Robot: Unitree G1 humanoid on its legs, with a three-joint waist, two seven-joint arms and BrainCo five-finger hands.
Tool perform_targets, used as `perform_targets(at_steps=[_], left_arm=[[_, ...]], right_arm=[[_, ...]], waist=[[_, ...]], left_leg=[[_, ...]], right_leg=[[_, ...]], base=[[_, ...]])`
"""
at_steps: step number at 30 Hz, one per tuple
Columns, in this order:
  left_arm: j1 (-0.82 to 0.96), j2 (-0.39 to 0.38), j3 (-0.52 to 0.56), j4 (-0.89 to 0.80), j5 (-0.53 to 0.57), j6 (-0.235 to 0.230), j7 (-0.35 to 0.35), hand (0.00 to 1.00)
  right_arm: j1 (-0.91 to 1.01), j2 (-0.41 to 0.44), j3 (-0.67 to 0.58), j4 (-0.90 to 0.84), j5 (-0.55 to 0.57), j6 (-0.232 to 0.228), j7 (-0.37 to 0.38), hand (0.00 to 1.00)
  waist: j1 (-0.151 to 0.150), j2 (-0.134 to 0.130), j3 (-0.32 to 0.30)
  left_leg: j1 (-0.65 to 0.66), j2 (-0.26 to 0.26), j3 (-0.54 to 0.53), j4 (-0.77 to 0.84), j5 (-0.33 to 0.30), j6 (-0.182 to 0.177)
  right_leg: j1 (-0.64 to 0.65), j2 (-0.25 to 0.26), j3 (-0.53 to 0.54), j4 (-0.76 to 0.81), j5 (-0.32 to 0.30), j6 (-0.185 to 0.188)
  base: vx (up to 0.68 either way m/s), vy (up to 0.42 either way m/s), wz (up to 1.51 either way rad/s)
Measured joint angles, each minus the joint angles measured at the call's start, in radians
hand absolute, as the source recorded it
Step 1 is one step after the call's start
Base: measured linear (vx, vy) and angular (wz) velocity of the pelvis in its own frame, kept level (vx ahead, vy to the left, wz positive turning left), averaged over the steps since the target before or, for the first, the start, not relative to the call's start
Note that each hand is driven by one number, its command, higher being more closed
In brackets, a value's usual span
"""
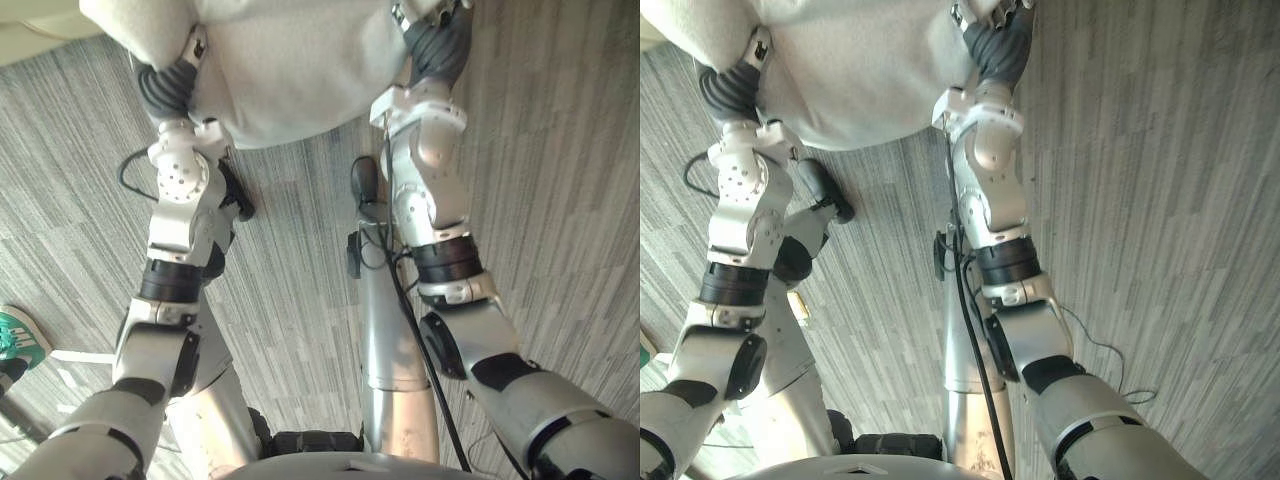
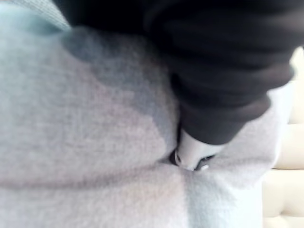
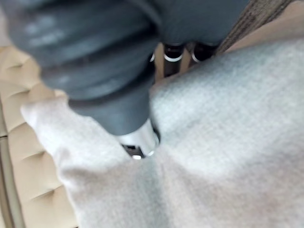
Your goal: Pick up cushions and gather them together orderly.
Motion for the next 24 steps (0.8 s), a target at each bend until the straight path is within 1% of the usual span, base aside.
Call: perform_targets(at_steps=[3, 4, 5, 6, 7, 8, 10, 11, 12, 13, 14, 15, 16, 17, 18, 19, 20, 22, 24], left_arm=[[0.088, -0.026, 0.013, -0.064, 0.013, -0.003, 0.004, 1.00], [0.140, -0.057, 0.019, -0.101, 0.019, -0.003, 0.004, 1.00], [0.165, -0.071, 0.019, -0.115, 0.024, -0.004, 0.004, 1.00], [0.232, -0.101, 0.017, -0.140, 0.039, -0.010, 0.003, 1.00], [0.275, -0.130, 0.019, -0.168, 0.043, -0.012, 0.003, 1.00], [0.289, -0.140, 0.019, -0.170, 0.047, -0.016, 0.003, 1.00], [0.357, -0.166, 0.017, -0.183, 0.048, -0.020, 0.001, 1.00], [0.402, -0.181, 0.012, -0.192, 0.048, -0.020, -0.012, 1.00], [0.423, -0.184, 0.009, -0.201, 0.048, -0.020, -0.014, 1.00], [0.463, -0.192, 0.004, -0.218, 0.048, -0.020, -0.017, 1.00], [0.521, -0.194, -0.007, -0.234, 0.050, -0.020, -0.022, 1.00], [0.575, -0.196, -0.011, -0.248, 0.056, -0.020, -0.042, 1.00], [0.614, -0.196, -0.013, -0.257, 0.057, -0.021, -0.053, 1.00], [0.690, -0.196, -0.017, -0.277, 0.061, -0.020, -0.069, 1.00], [0.732, -0.196, -0.019, -0.288, 0.075, -0.021, -0.083, 1.00], [0.789, -0.196, -0.022, -0.294, 0.079, -0.020, -0.102, 1.00], [0.805, -0.196, -0.023, -0.296, 0.079, -0.020, -0.109, 1.00], [0.884, -0.195, -0.027, -0.305, 0.097, -0.020, -0.152, 1.00], [0.916, -0.194, -0.030, -0.305, 0.110, -0.020, -0.174, 1.00]], right_arm=[[0.075, 0.028, 0.027, -0.051, -0.003, -0.021, 0.020, 1.00], [0.122, 0.045, 0.035, -0.086, -0.003, -0.022, 0.034, 1.00], [0.144, 0.055, 0.037, -0.092, -0.003, -0.028, 0.042, 1.00], [0.210, 0.071, 0.046, -0.109, -0.003, -0.044, 0.059, 1.00], [0.256, 0.077, 0.056, -0.131, -0.003, -0.056, 0.071, 1.00], [0.276, 0.079, 0.060, -0.140, -0.003, -0.058, 0.076, 1.00], [0.371, 0.090, 0.081, -0.163, -0.003, -0.074, 0.101, 1.00], [0.436, 0.097, 0.092, -0.178, -0.002, -0.078, 0.110, 1.00], [0.464, 0.098, 0.102, -0.185, -0.002, -0.080, 0.114, 1.00], [0.512, 0.098, 0.117, -0.193, -0.002, -0.085, 0.127, 1.00], [0.574, 0.098, 0.132, -0.193, -0.002, -0.084, 0.143, 1.00], [0.631, 0.097, 0.142, -0.193, -0.001, -0.083, 0.161, 1.00], [0.670, 0.097, 0.152, -0.192, -0.001, -0.082, 0.171, 1.00], [0.738, 0.097, 0.172, -0.192, -0.002, -0.075, 0.191, 1.00], [0.782, 0.097, 0.182, -0.192, -0.002, -0.071, 0.205, 1.00], [0.839, 0.095, 0.192, -0.192, -0.002, -0.057, 0.223, 1.00], [0.857, 0.095, 0.193, -0.192, -0.003, -0.053, 0.231, 1.00], [0.934, 0.094, 0.193, -0.192, -0.032, -0.036, 0.264, 1.00], [0.968, 0.091, 0.192, -0.192, -0.046, -0.033, 0.282, 1.00]], waist=[[0.001, -0.003, -0.004], [0.002, -0.003, -0.004], [0.002, -0.003, -0.019], [0.002, -0.002, -0.081], [0.003, -0.002, -0.087], [0.004, -0.002, -0.087], [0.003, -0.003, -0.092], [0.003, -0.004, -0.113], [0.002, -0.003, -0.120], [0.001, -0.003, -0.122], [0.002, -0.003, -0.122], [0.001, -0.003, -0.126], [0.003, -0.003, -0.147], [0.005, -0.004, -0.196], [0.008, -0.005, -0.219], [0.015, -0.005, -0.256], [0.016, -0.005, -0.265], [0.018, -0.009, -0.328], [0.014, -0.010, -0.366]], left_leg=[[0.124, -0.012, 0.000, -0.085, 0.024, -0.024], [0.212, -0.020, 0.006, -0.132, 0.034, -0.026], [0.237, -0.024, 0.006, -0.149, 0.035, -0.027], [0.269, -0.037, 0.004, -0.178, 0.042, -0.034], [0.330, -0.041, 0.004, -0.200, 0.048, -0.036], [0.357, -0.041, 0.003, -0.206, 0.049, -0.040], [0.474, -0.044, -0.002, -0.238, 0.041, -0.056], [0.520, -0.048, -0.004, -0.253, 0.035, -0.062], [0.543, -0.049, -0.004, -0.258, 0.032, -0.065], [0.592, -0.053, -0.005, -0.267, 0.024, -0.071], [0.670, -0.059, -0.004, -0.282, 0.010, -0.074], [0.733, -0.069, -0.002, -0.302, 0.001, -0.081], [0.761, -0.071, 0.002, -0.312, 0.000, -0.082], [0.799, -0.073, 0.008, -0.330, -0.006, -0.085], [0.838, -0.079, 0.013, -0.346, -0.009, -0.087], [0.895, -0.086, 0.024, -0.371, -0.018, -0.093], [0.914, -0.089, 0.027, -0.380, -0.018, -0.093], [0.994, -0.108, 0.043, -0.435, -0.018, -0.094], [1.039, -0.124, 0.047, -0.474, -0.015, -0.098]], right_leg=[[0.125, -0.006, -0.020, -0.079, 0.014, -0.019], [0.210, -0.009, -0.032, -0.118, 0.019, -0.033], [0.235, -0.012, -0.036, -0.132, 0.020, -0.036], [0.265, -0.020, -0.046, -0.158, 0.018, -0.041], [0.329, -0.021, -0.052, -0.179, 0.020, -0.038], [0.357, -0.021, -0.054, -0.188, 0.019, -0.039], [0.488, -0.023, -0.072, -0.237, 0.015, -0.043], [0.541, -0.026, -0.077, -0.259, 0.010, -0.045], [0.566, -0.028, -0.081, -0.269, 0.007, -0.045], [0.620, -0.032, -0.087, -0.284, 0.002, -0.046], [0.702, -0.037, -0.091, -0.308, -0.008, -0.046], [0.769, -0.039, -0.094, -0.331, -0.015, -0.047], [0.798, -0.041, -0.094, -0.347, -0.017, -0.048], [0.840, -0.042, -0.094, -0.379, -0.016, -0.048], [0.876, -0.046, -0.094, -0.401, -0.017, -0.048], [0.935, -0.053, -0.093, -0.437, -0.017, -0.048], [0.956, -0.055, -0.093, -0.452, -0.017, -0.048], [1.043, -0.067, -0.093, -0.528, -0.004, -0.043], [1.096, -0.076, -0.092, -0.585, 0.012, -0.041]], base=[[-0.01, -0.007, 0.04], [0.03, -0.031, 0.06], [0.08, -0.059, 0.14], [0.12, -0.077, 0.12], [0.14, -0.082, 0.11], [0.12, -0.066, 0.02], [0.20, -0.044, 0.03], [0.24, -0.016, 0.09], [0.16, 0.010, 0.10], [0.20, 0.023, 0.11], [0.20, 0.019, 0.15], [0.23, 0.012, 0.12], [0.18, 0.007, 0.06], [0.21, 0.017, 0.01], [0.20, 0.026, -0.01], [0.17, 0.025, 0.01], [0.20, 0.035, 0.02], [0.20, 0.041, 0.02], [0.14, 0.046, 0.00]])
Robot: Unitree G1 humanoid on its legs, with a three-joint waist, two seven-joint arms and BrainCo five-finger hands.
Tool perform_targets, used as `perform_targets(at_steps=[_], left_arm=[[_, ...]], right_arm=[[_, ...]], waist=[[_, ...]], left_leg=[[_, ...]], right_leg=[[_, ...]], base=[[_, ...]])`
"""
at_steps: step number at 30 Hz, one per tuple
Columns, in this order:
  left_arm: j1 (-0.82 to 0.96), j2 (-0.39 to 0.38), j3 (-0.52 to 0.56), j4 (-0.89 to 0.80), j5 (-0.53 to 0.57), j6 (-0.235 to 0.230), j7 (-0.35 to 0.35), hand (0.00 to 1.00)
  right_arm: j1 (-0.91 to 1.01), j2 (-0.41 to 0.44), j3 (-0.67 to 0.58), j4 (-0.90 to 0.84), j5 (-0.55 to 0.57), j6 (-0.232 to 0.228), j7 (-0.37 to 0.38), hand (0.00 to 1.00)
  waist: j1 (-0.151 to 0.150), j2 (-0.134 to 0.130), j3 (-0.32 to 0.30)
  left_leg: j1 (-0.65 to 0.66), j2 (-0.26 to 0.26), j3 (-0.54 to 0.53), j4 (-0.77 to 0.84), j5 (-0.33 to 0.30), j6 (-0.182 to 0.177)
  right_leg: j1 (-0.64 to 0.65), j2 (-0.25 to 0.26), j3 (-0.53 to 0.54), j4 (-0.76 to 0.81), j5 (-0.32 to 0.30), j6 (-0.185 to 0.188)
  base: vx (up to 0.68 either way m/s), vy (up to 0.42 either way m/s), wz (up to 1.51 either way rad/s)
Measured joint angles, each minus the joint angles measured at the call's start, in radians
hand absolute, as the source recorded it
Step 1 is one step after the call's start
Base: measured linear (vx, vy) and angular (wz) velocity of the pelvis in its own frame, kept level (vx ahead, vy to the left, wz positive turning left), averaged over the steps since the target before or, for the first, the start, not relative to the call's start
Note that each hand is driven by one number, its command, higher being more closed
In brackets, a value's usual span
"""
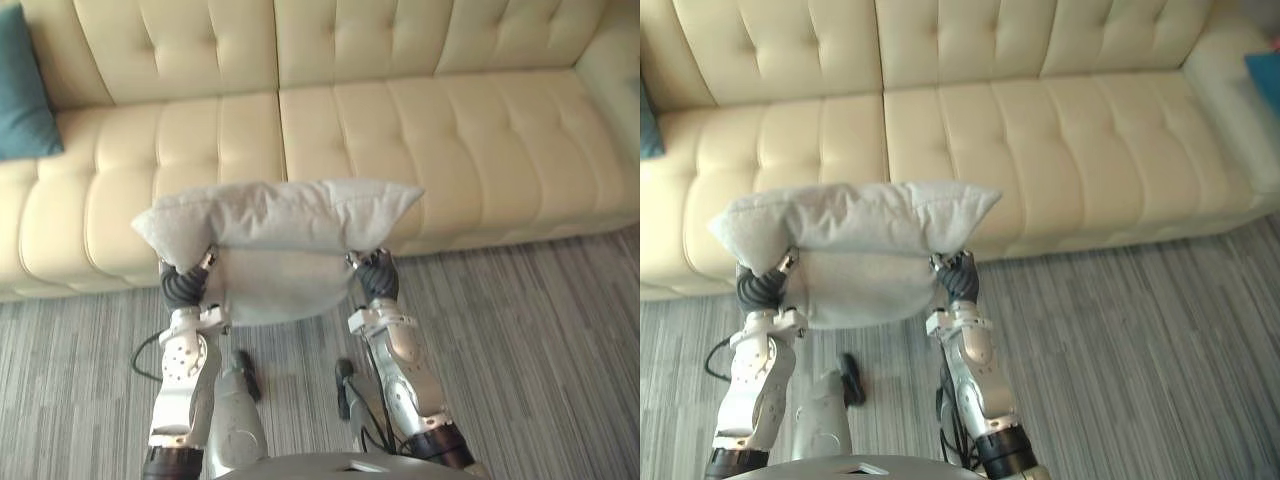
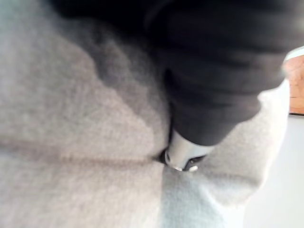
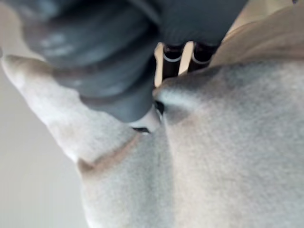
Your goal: Pick up cushions and gather them together orderly.
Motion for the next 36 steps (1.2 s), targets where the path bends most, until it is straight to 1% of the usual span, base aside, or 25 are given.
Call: perform_targets(at_steps=[1, 2, 3, 4, 6, 8, 10, 12, 14, 15, 18, 20, 21, 23, 24, 27, 28, 29, 30, 31, 32, 33, 34, 35, 36], left_arm=[[0.016, 0.000, -0.001, 0.000, 0.006, 0.001, -0.014, 1.00], [0.027, 0.002, -0.003, 0.001, 0.007, 0.001, -0.028, 1.00], [0.028, 0.002, -0.004, 0.001, 0.007, 0.002, -0.032, 1.00], [0.031, 0.003, -0.011, 0.002, 0.007, 0.005, -0.040, 1.00], [0.033, 0.003, -0.019, 0.017, 0.008, 0.009, -0.048, 1.00], [0.034, 0.006, -0.021, 0.037, 0.008, 0.016, -0.060, 1.00], [0.038, 0.008, -0.023, 0.050, 0.016, 0.018, -0.064, 1.00], [0.046, 0.018, -0.023, 0.054, 0.026, 0.021, -0.074, 1.00], [0.072, 0.022, -0.023, 0.054, 0.027, 0.021, -0.078, 1.00], [0.085, 0.022, -0.023, 0.054, 0.027, 0.021, -0.078, 1.00], [0.106, 0.023, -0.020, 0.054, 0.026, 0.021, -0.078, 1.00], [0.109, 0.023, -0.020, 0.054, 0.026, 0.021, -0.079, 1.00], [0.109, 0.023, -0.019, 0.053, 0.026, 0.021, -0.079, 1.00], [0.108, 0.022, -0.018, 0.053, 0.026, 0.022, -0.078, 1.00], [0.107, 0.022, -0.018, 0.051, 0.026, 0.022, -0.078, 1.00], [0.097, 0.024, -0.016, 0.049, 0.026, 0.022, -0.077, 1.00], [0.094, 0.023, -0.018, 0.048, 0.026, 0.022, -0.077, 1.00], [0.094, 0.023, -0.020, 0.049, 0.025, 0.022, -0.077, 1.00], [0.101, 0.022, -0.022, 0.049, 0.024, 0.022, -0.077, 1.00], [0.102, 0.023, -0.024, 0.049, 0.023, 0.022, -0.078, 1.00], [0.102, 0.022, -0.026, 0.050, 0.022, 0.022, -0.078, 1.00], [0.102, 0.023, -0.030, 0.050, 0.022, 0.021, -0.078, 1.00], [0.102, 0.023, -0.034, 0.051, 0.022, 0.021, -0.078, 1.00], [0.101, 0.024, -0.041, 0.051, 0.022, 0.021, -0.079, 1.00], [0.101, 0.024, -0.044, 0.051, 0.022, 0.021, -0.080, 1.00]], right_arm=[[0.014, -0.004, -0.004, 0.000, -0.032, 0.008, 0.010, 1.00], [0.017, -0.011, -0.011, 0.002, -0.069, 0.019, 0.015, 1.00], [0.016, -0.014, -0.013, 0.003, -0.077, 0.020, 0.016, 1.00], [0.018, -0.016, -0.026, 0.007, -0.100, 0.022, 0.022, 1.00], [0.018, -0.017, -0.049, 0.017, -0.114, 0.033, 0.041, 1.00], [0.017, -0.016, -0.057, 0.045, -0.114, 0.036, 0.042, 1.00], [0.020, -0.015, -0.059, 0.064, -0.114, 0.038, 0.044, 1.00], [0.020, -0.015, -0.060, 0.084, -0.115, 0.039, 0.052, 1.00], [0.032, -0.014, -0.059, 0.086, -0.118, 0.044, 0.061, 1.00], [0.034, -0.014, -0.058, 0.086, -0.132, 0.050, 0.067, 1.00], [0.033, -0.014, -0.058, 0.086, -0.147, 0.054, 0.079, 1.00], [0.031, -0.015, -0.058, 0.086, -0.149, 0.054, 0.079, 1.00], [0.027, -0.017, -0.058, 0.086, -0.148, 0.055, 0.079, 1.00], [0.026, -0.018, -0.057, 0.087, -0.148, 0.055, 0.079, 1.00], [0.025, -0.018, -0.056, 0.087, -0.148, 0.055, 0.079, 1.00], [0.024, -0.032, -0.045, 0.087, -0.145, 0.053, 0.079, 1.00], [0.025, -0.044, -0.042, 0.087, -0.144, 0.054, 0.080, 1.00], [0.026, -0.046, -0.042, 0.087, -0.142, 0.054, 0.080, 1.00], [0.035, -0.050, -0.042, 0.086, -0.137, 0.054, 0.080, 1.00], [0.037, -0.051, -0.042, 0.086, -0.134, 0.054, 0.080, 1.00], [0.036, -0.053, -0.044, 0.086, -0.134, 0.054, 0.080, 1.00], [0.036, -0.053, -0.046, 0.086, -0.134, 0.054, 0.080, 1.00], [0.037, -0.054, -0.050, 0.086, -0.134, 0.054, 0.080, 1.00], [0.037, -0.054, -0.057, 0.085, -0.134, 0.054, 0.080, 1.00], [0.036, -0.054, -0.061, 0.085, -0.134, 0.054, 0.080, 1.00]], waist=[[-0.003, -0.001, -0.031], [-0.010, -0.006, -0.046], [-0.012, -0.007, -0.047], [-0.017, -0.012, -0.063], [-0.024, -0.016, -0.087], [-0.030, -0.024, -0.102], [-0.031, -0.028, -0.118], [-0.036, -0.031, -0.119], [-0.034, -0.031, -0.119], [-0.035, -0.032, -0.120], [-0.032, -0.037, -0.123], [-0.038, -0.036, -0.125], [-0.038, -0.033, -0.126], [-0.038, -0.032, -0.126], [-0.038, -0.032, -0.126], [-0.037, -0.029, -0.128], [-0.032, -0.015, -0.122], [-0.033, -0.014, -0.121], [-0.026, 0.001, -0.112], [-0.023, 0.005, -0.110], [-0.011, 0.018, -0.114], [-0.004, 0.021, -0.116], [0.000, 0.020, -0.117], [-0.001, 0.020, -0.119], [-0.001, 0.021, -0.119]], left_leg=[[0.016, -0.010, -0.002, -0.023, 0.004, -0.004], [0.050, -0.026, -0.004, -0.054, 0.013, -0.004], [0.063, -0.031, -0.004, -0.063, 0.015, -0.005], [0.088, -0.046, -0.008, -0.086, 0.020, -0.004], [0.111, -0.071, -0.030, -0.118, 0.024, -0.002], [0.140, -0.090, -0.038, -0.142, 0.025, -0.001], [0.146, -0.102, -0.059, -0.150, 0.021, 0.001], [0.149, -0.108, -0.048, -0.150, 0.019, 0.001], [0.160, -0.109, -0.023, -0.150, 0.006, 0.005], [0.162, -0.110, -0.012, -0.148, -0.006, -0.003], [0.154, -0.114, 0.002, -0.145, -0.007, -0.003], [0.130, -0.109, -0.001, -0.116, -0.019, 0.000], [0.104, -0.095, -0.007, -0.076, -0.040, 0.000], [0.101, -0.090, -0.024, -0.064, -0.051, 0.004], [0.100, -0.090, -0.032, -0.060, -0.057, 0.003], [0.080, -0.083, -0.078, -0.024, -0.075, -0.004], [0.054, -0.076, -0.123, 0.009, -0.071, -0.005], [0.050, -0.074, -0.140, 0.020, -0.067, -0.004], [0.052, -0.071, -0.173, 0.045, -0.063, -0.004], [0.053, -0.071, -0.182, 0.050, -0.063, -0.004], [0.059, -0.075, -0.196, 0.024, -0.055, -0.007], [0.072, -0.088, -0.195, -0.021, -0.031, -0.007], [0.098, -0.111, -0.190, -0.101, 0.011, -0.005], [0.135, -0.136, -0.182, -0.208, 0.071, 0.005], [0.143, -0.140, -0.177, -0.239, 0.088, 0.006]], right_leg=[[0.028, -0.004, 0.000, -0.045, 0.016, 0.003], [0.073, -0.013, 0.002, -0.099, 0.037, 0.007], [0.089, -0.016, 0.003, -0.115, 0.044, 0.008], [0.125, -0.026, 0.003, -0.162, 0.063, 0.013], [0.165, -0.040, 0.006, -0.217, 0.088, 0.016], [0.198, -0.052, 0.019, -0.254, 0.108, 0.019], [0.198, -0.059, 0.033, -0.272, 0.124, 0.018], [0.198, -0.065, 0.053, -0.289, 0.139, 0.020], [0.196, -0.068, 0.082, -0.303, 0.152, 0.018], [0.185, -0.069, 0.099, -0.306, 0.152, 0.012], [0.150, -0.065, 0.133, -0.298, 0.152, 0.000], [0.123, -0.060, 0.138, -0.280, 0.152, -0.001], [0.104, -0.050, 0.135, -0.268, 0.150, -0.032], [0.102, -0.049, 0.093, -0.265, 0.144, -0.121], [0.106, -0.052, 0.077, -0.265, 0.143, -0.130], [0.139, -0.058, 0.022, -0.273, 0.149, -0.093], [0.158, -0.056, -0.022, -0.262, 0.150, -0.046], [0.166, -0.056, -0.040, -0.254, 0.150, -0.027], [0.192, -0.054, -0.098, -0.235, 0.136, -0.009], [0.201, -0.054, -0.112, -0.234, 0.128, 0.001], [0.209, -0.055, -0.132, -0.234, 0.110, 0.009], [0.210, -0.063, -0.140, -0.243, 0.110, 0.007], [0.214, -0.074, -0.144, -0.262, 0.117, -0.002], [0.219, -0.087, -0.147, -0.296, 0.133, -0.007], [0.219, -0.088, -0.147, -0.306, 0.137, -0.011]], base=[[0.17, 0.068, -0.01], [0.14, 0.058, 0.00], [0.12, 0.056, 0.01], [0.09, 0.050, 0.00], [0.09, 0.057, 0.02], [0.06, 0.061, -0.09], [0.00, 0.071, -0.25], [-0.05, 0.060, -0.25], [-0.09, 0.066, -0.43], [-0.10, 0.055, -0.45], [-0.11, 0.030, -0.47], [-0.08, 0.016, -0.27], [-0.06, 0.026, -0.29], [-0.04, 0.041, -0.22], [-0.02, 0.050, 0.04], [0.03, 0.026, 0.43], [0.07, -0.020, 0.67], [0.09, -0.054, 0.93], [0.05, -0.076, 0.66], [0.01, -0.099, 0.74], [-0.03, -0.098, 0.45], [-0.04, -0.092, 0.42], [-0.02, -0.084, 0.30], [0.00, -0.060, 0.21], [0.00, -0.055, 0.08]])
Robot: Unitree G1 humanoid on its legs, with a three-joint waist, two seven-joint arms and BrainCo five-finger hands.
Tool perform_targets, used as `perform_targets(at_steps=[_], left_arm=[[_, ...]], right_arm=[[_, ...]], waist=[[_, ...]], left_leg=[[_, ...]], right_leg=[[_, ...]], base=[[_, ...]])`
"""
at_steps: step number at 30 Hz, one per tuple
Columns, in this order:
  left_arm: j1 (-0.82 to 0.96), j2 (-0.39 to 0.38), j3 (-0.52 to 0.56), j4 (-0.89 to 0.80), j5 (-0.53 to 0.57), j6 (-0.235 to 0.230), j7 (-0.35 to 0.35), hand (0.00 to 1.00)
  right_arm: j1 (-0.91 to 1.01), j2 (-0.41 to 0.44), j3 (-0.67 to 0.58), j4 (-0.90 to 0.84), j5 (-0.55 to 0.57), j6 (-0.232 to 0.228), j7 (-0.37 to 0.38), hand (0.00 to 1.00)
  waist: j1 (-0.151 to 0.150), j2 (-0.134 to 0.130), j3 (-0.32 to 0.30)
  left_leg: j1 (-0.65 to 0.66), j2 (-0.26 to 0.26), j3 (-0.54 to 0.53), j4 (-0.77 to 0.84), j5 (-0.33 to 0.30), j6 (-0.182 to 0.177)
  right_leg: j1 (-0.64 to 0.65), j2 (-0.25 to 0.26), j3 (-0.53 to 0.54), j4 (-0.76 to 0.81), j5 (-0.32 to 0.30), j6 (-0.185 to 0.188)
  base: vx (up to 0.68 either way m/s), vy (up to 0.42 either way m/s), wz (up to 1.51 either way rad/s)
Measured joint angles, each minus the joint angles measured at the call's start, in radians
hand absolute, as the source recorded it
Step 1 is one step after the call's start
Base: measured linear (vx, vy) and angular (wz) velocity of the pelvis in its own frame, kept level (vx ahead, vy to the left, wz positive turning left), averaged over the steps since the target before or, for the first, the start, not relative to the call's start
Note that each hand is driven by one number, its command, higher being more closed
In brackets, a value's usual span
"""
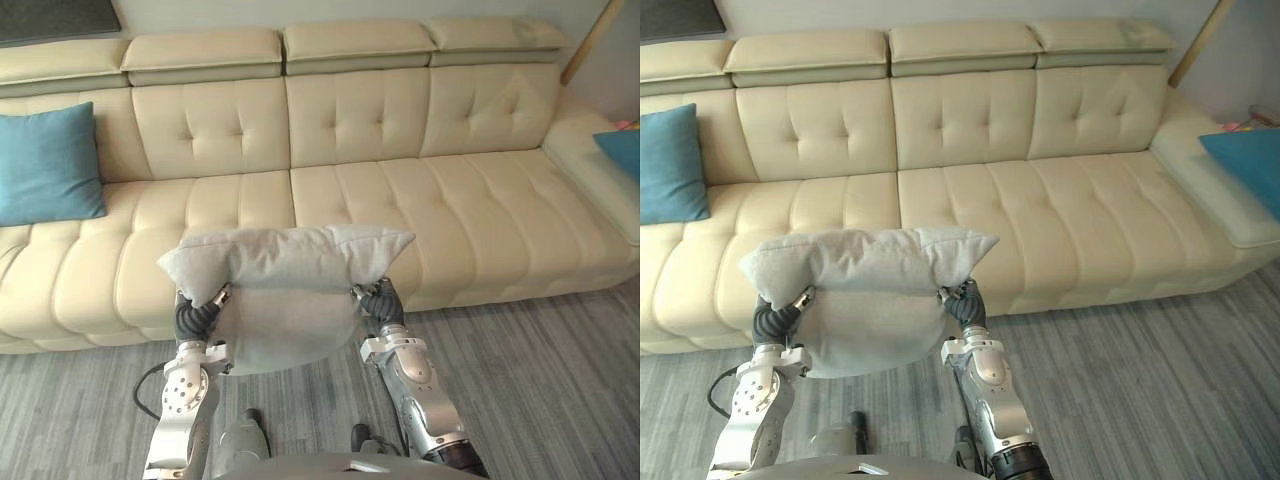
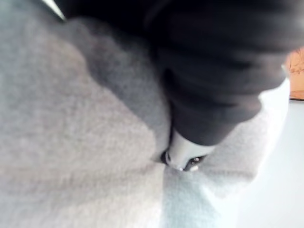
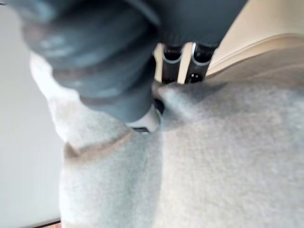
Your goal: Pick up cushions and gather them together orderly.
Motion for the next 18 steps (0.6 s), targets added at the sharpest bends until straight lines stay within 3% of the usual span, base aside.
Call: perform_targets(at_steps=[2, 6, 12, 14, 17, 18], left_arm=[[-0.001, 0.000, -0.014, 0.004, 0.001, 0.000, -0.005, 1.00], [0.001, 0.000, -0.019, 0.014, 0.001, 0.002, -0.022, 1.00], [0.001, -0.002, -0.016, 0.013, 0.002, 0.003, -0.028, 1.00], [0.000, 0.000, -0.016, 0.013, 0.003, 0.004, -0.028, 1.00], [-0.002, 0.012, -0.014, 0.013, 0.004, 0.005, -0.028, 1.00], [-0.006, 0.022, -0.006, 0.014, 0.004, 0.004, -0.027, 1.00]], right_arm=[[-0.001, 0.000, -0.018, 0.000, 0.000, 0.001, 0.000, 1.00], [-0.002, 0.001, -0.033, 0.000, -0.001, 0.001, 0.000, 1.00], [-0.005, 0.000, -0.033, 0.006, 0.000, 0.001, 0.000, 1.00], [-0.011, 0.000, -0.030, 0.039, 0.000, -0.001, 0.003, 1.00], [-0.015, 0.008, -0.026, 0.074, 0.003, -0.001, 0.010, 1.00], [-0.033, 0.014, -0.027, 0.091, 0.007, 0.000, 0.016, 1.00]], waist=[[-0.001, 0.001, -0.003], [-0.004, -0.014, -0.015], [-0.015, -0.045, -0.024], [-0.023, -0.046, -0.023], [-0.029, -0.052, -0.018], [-0.030, -0.042, 0.008]], left_leg=[[0.018, -0.005, 0.018, -0.080, 0.048, -0.001], [0.047, -0.004, 0.067, -0.105, 0.053, -0.007], [0.071, -0.012, 0.116, -0.057, -0.018, 0.000], [0.087, -0.007, 0.120, -0.049, -0.040, 0.005], [0.109, -0.007, 0.118, -0.073, -0.046, 0.016], [0.124, -0.003, 0.115, -0.096, -0.038, 0.029]], right_leg=[[-0.014, 0.000, 0.003, -0.024, 0.021, -0.003], [-0.025, 0.000, 0.040, -0.037, 0.034, 0.007], [-0.063, -0.016, 0.078, 0.072, 0.011, 0.016], [-0.107, -0.019, 0.019, 0.192, 0.014, -0.005], [-0.127, -0.021, 0.004, 0.244, 0.044, -0.045], [-0.171, -0.015, 0.004, 0.309, 0.035, -0.066]], base=[[0.00, -0.032, -0.08], [0.02, -0.003, -0.32], [0.05, 0.019, -0.33], [0.03, 0.040, -0.17], [0.01, 0.073, -0.01], [-0.02, 0.041, 0.09]])
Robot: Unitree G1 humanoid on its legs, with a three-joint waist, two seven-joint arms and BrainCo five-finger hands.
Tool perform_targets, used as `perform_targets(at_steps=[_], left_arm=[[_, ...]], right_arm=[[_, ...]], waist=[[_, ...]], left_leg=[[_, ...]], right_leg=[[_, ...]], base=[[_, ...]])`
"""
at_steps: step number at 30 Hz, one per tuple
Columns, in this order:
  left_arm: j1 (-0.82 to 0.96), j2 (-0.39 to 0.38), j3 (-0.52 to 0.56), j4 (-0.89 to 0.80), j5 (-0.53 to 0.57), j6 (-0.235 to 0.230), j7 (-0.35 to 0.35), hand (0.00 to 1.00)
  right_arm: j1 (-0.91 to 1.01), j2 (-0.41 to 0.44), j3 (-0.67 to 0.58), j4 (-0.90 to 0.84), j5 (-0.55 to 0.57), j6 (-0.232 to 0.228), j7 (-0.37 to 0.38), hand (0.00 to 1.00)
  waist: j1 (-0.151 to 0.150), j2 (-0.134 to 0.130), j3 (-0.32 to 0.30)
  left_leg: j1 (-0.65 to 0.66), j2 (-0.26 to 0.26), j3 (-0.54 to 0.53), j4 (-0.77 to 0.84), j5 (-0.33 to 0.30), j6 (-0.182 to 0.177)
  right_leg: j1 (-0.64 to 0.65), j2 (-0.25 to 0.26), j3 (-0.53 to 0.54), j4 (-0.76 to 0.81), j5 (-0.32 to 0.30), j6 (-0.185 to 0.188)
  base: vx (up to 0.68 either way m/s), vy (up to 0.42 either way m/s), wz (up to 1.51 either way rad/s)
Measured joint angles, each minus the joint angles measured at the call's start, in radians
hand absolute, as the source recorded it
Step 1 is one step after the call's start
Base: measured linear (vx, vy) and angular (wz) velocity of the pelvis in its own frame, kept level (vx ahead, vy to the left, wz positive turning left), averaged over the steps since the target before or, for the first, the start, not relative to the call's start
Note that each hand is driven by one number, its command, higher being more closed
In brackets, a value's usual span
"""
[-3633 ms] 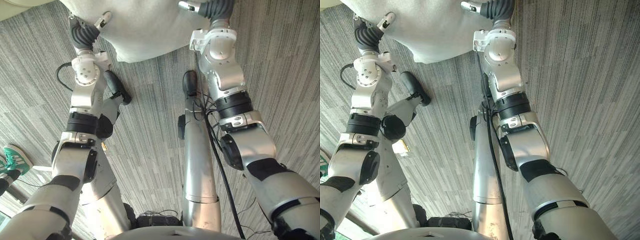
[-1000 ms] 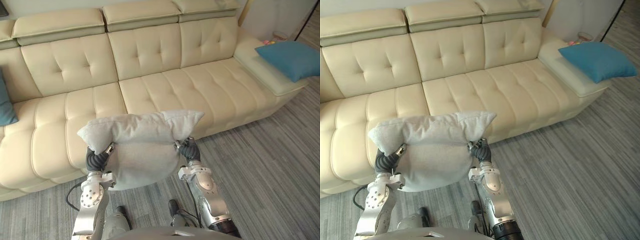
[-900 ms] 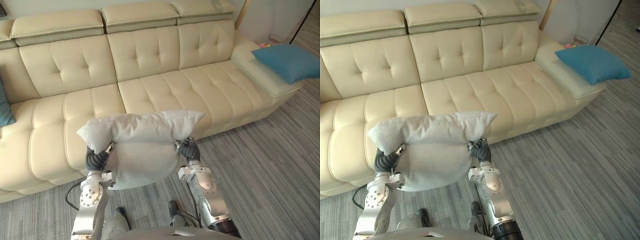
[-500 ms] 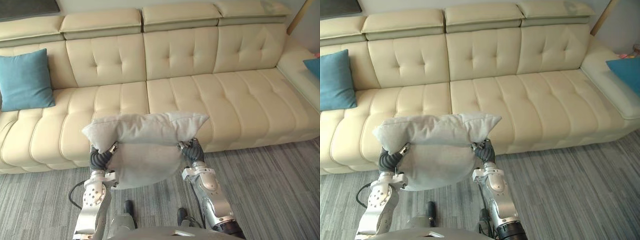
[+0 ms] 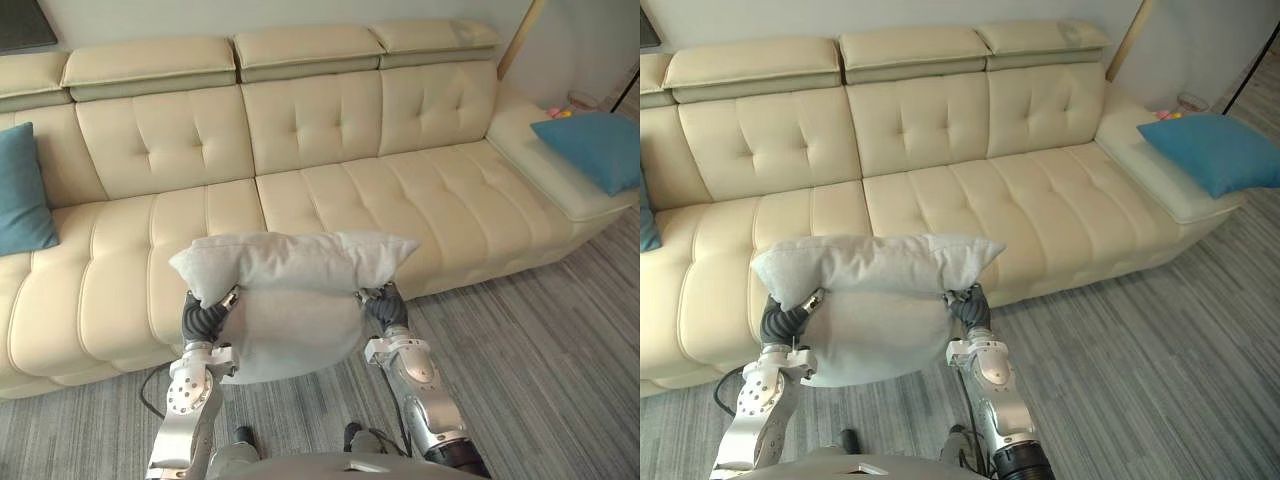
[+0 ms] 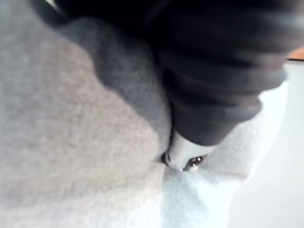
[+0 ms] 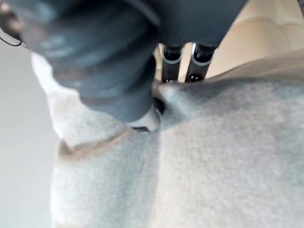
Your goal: Pick up cushions and gather them together orderly.
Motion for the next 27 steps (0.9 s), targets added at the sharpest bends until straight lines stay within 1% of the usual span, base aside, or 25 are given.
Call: perform_targets(at_steps=[1, 2, 3, 4, 5, 6, 7, 8, 9, 10, 11, 12, 14, 16, 17, 18, 21, 22, 23, 24, 25, 26, 27], left_arm=[[-0.003, 0.004, 0.007, 0.001, 0.000, 0.000, 0.001, 1.00], [-0.010, 0.008, 0.009, 0.001, 0.000, 0.000, 0.002, 1.00], [-0.026, 0.025, 0.010, 0.000, 0.000, -0.001, 0.002, 1.00], [-0.080, 0.042, 0.009, 0.016, 0.000, -0.009, 0.002, 1.00], [-0.119, 0.014, 0.001, 0.064, 0.001, -0.006, 0.000, 1.00], [-0.117, 0.012, 0.000, 0.077, 0.001, -0.003, 0.001, 1.00], [-0.112, 0.016, -0.001, 0.085, 0.001, -0.001, 0.003, 1.00], [-0.114, 0.015, -0.004, 0.083, 0.001, -0.001, 0.004, 1.00], [-0.109, 0.002, -0.012, 0.080, -0.001, -0.002, 0.008, 1.00], [-0.099, -0.005, -0.014, 0.071, -0.002, -0.002, 0.008, 1.00], [-0.087, -0.011, -0.014, 0.062, -0.003, -0.002, 0.008, 1.00], [-0.081, -0.024, -0.015, 0.045, -0.005, -0.003, 0.009, 1.00], [-0.075, -0.042, -0.015, 0.042, -0.009, -0.004, 0.011, 1.00], [-0.070, -0.050, -0.038, 0.041, -0.023, -0.006, 0.011, 1.00], [-0.070, -0.051, -0.042, 0.041, -0.023, -0.006, 0.010, 1.00], [-0.070, -0.054, -0.050, 0.040, -0.023, -0.006, 0.010, 1.00], [-0.067, -0.057, -0.056, 0.040, -0.022, -0.006, 0.010, 1.00], [-0.060, -0.061, -0.058, 0.040, -0.022, -0.006, 0.010, 1.00], [-0.057, -0.066, -0.058, 0.041, -0.022, -0.006, 0.010, 1.00], [-0.058, -0.071, -0.052, 0.044, -0.023, -0.008, 0.010, 1.00], [-0.072, -0.074, -0.042, 0.057, -0.023, -0.011, 0.005, 1.00], [-0.076, -0.079, -0.042, 0.057, -0.022, -0.008, 0.005, 1.00], [-0.078, -0.081, -0.054, 0.057, -0.022, -0.006, -0.001, 1.00]], right_arm=[[-0.008, 0.004, -0.004, 0.015, 0.019, 0.000, 0.002, 1.00], [-0.013, 0.005, -0.004, 0.020, 0.025, 0.000, 0.002, 1.00], [-0.016, 0.019, -0.003, 0.021, 0.026, 0.001, 0.002, 1.00], [-0.020, 0.022, -0.009, -0.014, 0.035, -0.007, 0.005, 1.00], [-0.029, 0.001, -0.024, -0.008, 0.036, -0.011, 0.002, 1.00], [-0.027, -0.002, -0.028, -0.005, 0.035, -0.010, 0.003, 1.00], [-0.022, -0.002, -0.028, -0.007, 0.035, -0.009, 0.003, 1.00], [-0.021, 0.002, -0.027, -0.012, 0.035, -0.009, 0.002, 1.00], [-0.016, -0.009, -0.027, -0.023, 0.036, -0.009, 0.002, 1.00], [-0.010, -0.020, -0.024, -0.033, 0.044, -0.009, 0.003, 1.00], [0.002, -0.027, -0.018, -0.057, 0.053, -0.008, 0.002, 1.00], [0.013, -0.041, -0.008, -0.092, 0.055, -0.008, 0.001, 1.00], [0.016, -0.057, -0.008, -0.113, 0.056, -0.008, 0.000, 1.00], [0.028, -0.097, -0.011, -0.147, 0.067, -0.014, 0.000, 1.00], [0.028, -0.101, -0.015, -0.152, 0.068, -0.015, -0.001, 1.00], [0.029, -0.106, -0.025, -0.157, 0.070, -0.015, -0.001, 1.00], [0.037, -0.107, -0.030, -0.157, 0.071, -0.015, -0.001, 1.00], [0.050, -0.107, -0.030, -0.157, 0.072, -0.015, -0.001, 1.00], [0.060, -0.114, -0.029, -0.158, 0.074, -0.015, -0.001, 1.00], [0.077, -0.098, -0.026, -0.167, 0.075, -0.013, -0.001, 1.00], [0.086, -0.082, -0.033, -0.185, 0.090, -0.014, -0.005, 1.00], [0.086, -0.080, -0.038, -0.184, 0.096, -0.014, -0.012, 1.00], [0.085, -0.074, -0.051, -0.180, 0.101, -0.014, -0.021, 1.00]], waist=[[-0.011, 0.012, 0.014], [-0.013, 0.011, 0.019], [-0.021, -0.030, 0.017], [-0.050, -0.097, 0.035], [-0.051, -0.059, 0.088], [-0.052, -0.054, 0.091], [-0.051, -0.046, 0.092], [-0.055, -0.045, 0.091], [-0.065, -0.018, 0.081], [-0.063, -0.002, 0.070], [-0.057, 0.013, 0.060], [-0.057, 0.024, 0.055], [-0.057, 0.028, 0.052], [-0.063, 0.041, 0.036], [-0.064, 0.047, 0.031], [-0.063, 0.057, 0.018], [-0.060, 0.069, 0.008], [-0.061, 0.070, 0.007], [-0.069, 0.072, 0.006], [-0.058, 0.096, -0.014], [-0.054, 0.086, -0.009], [-0.053, 0.087, -0.009], [-0.041, 0.067, 0.004]], left_leg=[[-0.005, 0.009, -0.026, -0.014, 0.002, 0.003], [-0.005, 0.010, -0.046, -0.035, 0.003, 0.004], [0.001, -0.029, -0.047, -0.063, 0.006, 0.002], [-0.072, -0.086, -0.026, 0.233, -0.125, 0.065], [-0.022, -0.077, -0.052, 0.211, -0.167, 0.014], [-0.010, -0.077, -0.052, 0.200, -0.167, 0.017], [-0.003, -0.070, -0.060, 0.195, -0.184, 0.023], [-0.009, -0.065, -0.076, 0.211, -0.202, 0.003], [-0.027, -0.034, -0.105, 0.234, -0.224, -0.014], [-0.033, -0.010, -0.112, 0.237, -0.233, -0.025], [-0.031, 0.014, -0.118, 0.237, -0.229, -0.028], [-0.046, 0.034, -0.133, 0.269, -0.221, -0.035], [-0.059, 0.052, -0.140, 0.308, -0.198, -0.037], [-0.059, 0.057, -0.147, 0.349, -0.169, -0.040], [-0.065, 0.058, -0.147, 0.369, -0.163, -0.040], [-0.084, 0.060, -0.147, 0.431, -0.149, -0.048], [-0.105, 0.059, -0.144, 0.504, -0.114, -0.044], [-0.102, 0.053, -0.129, 0.513, -0.081, -0.045], [-0.087, 0.044, -0.121, 0.509, -0.051, -0.032], [-0.093, 0.067, -0.099, 0.521, -0.058, -0.033], [-0.130, 0.077, -0.043, 0.573, -0.135, -0.029], [-0.151, 0.076, -0.031, 0.576, -0.175, -0.029], [-0.178, 0.043, 0.009, 0.540, -0.233, 0.005]], right_leg=[[0.001, 0.027, 0.001, -0.050, -0.062, 0.014], [0.005, 0.045, 0.003, -0.096, -0.075, 0.024], [0.009, 0.048, 0.031, -0.197, -0.078, 0.046], [0.001, -0.018, 0.054, -0.217, -0.038, 0.103], [-0.005, -0.010, 0.055, -0.136, -0.020, 0.095], [-0.012, -0.011, 0.063, -0.116, -0.026, 0.087], [-0.039, 0.003, 0.067, -0.091, -0.040, 0.063], [-0.037, 0.011, 0.059, -0.104, -0.032, 0.062], [-0.031, 0.034, 0.022, -0.098, -0.055, 0.054], [-0.031, 0.052, 0.004, -0.094, -0.071, 0.041], [-0.029, 0.069, -0.010, -0.088, -0.079, 0.035], [-0.028, 0.087, -0.033, -0.069, -0.095, 0.017], [-0.013, 0.094, -0.053, -0.070, -0.098, 0.010], [0.022, 0.094, -0.063, -0.082, -0.110, -0.008], [0.029, 0.095, -0.062, -0.089, -0.111, -0.009], [0.047, 0.094, -0.053, -0.110, -0.111, -0.009], [0.070, 0.082, -0.051, -0.114, -0.111, -0.009], [0.068, 0.069, -0.052, -0.076, -0.112, -0.011], [0.018, 0.069, -0.061, 0.020, -0.128, -0.028], [0.040, 0.097, -0.079, -0.165, -0.137, -0.023], [0.101, 0.079, -0.116, -0.320, 0.002, -0.030], [0.103, 0.072, -0.111, -0.322, 0.002, -0.034], [0.131, 0.040, -0.117, -0.328, -0.012, -0.027]], base=[[-0.04, 0.008, 0.19], [-0.04, -0.009, 0.37], [0.03, 0.014, 0.84], [0.01, 0.038, 0.95], [-0.01, 0.046, 0.77], [-0.04, 0.026, 0.20], [0.00, -0.048, 0.16], [0.06, -0.108, 0.39], [0.15, -0.183, 0.42], [0.28, -0.185, 0.29], [0.38, -0.195, 0.19], [0.34, -0.167, 0.12], [0.31, -0.181, 0.11], [0.30, -0.128, 0.09], [0.28, -0.039, -0.14], [0.22, -0.004, -0.17], [0.19, 0.031, -0.13], [0.17, 0.048, -0.02], [0.13, 0.022, -0.02], [-0.07, -0.024, 0.22], [-0.15, -0.037, 0.30], [-0.05, 0.043, 0.54], [0.11, 0.085, 0.40]])
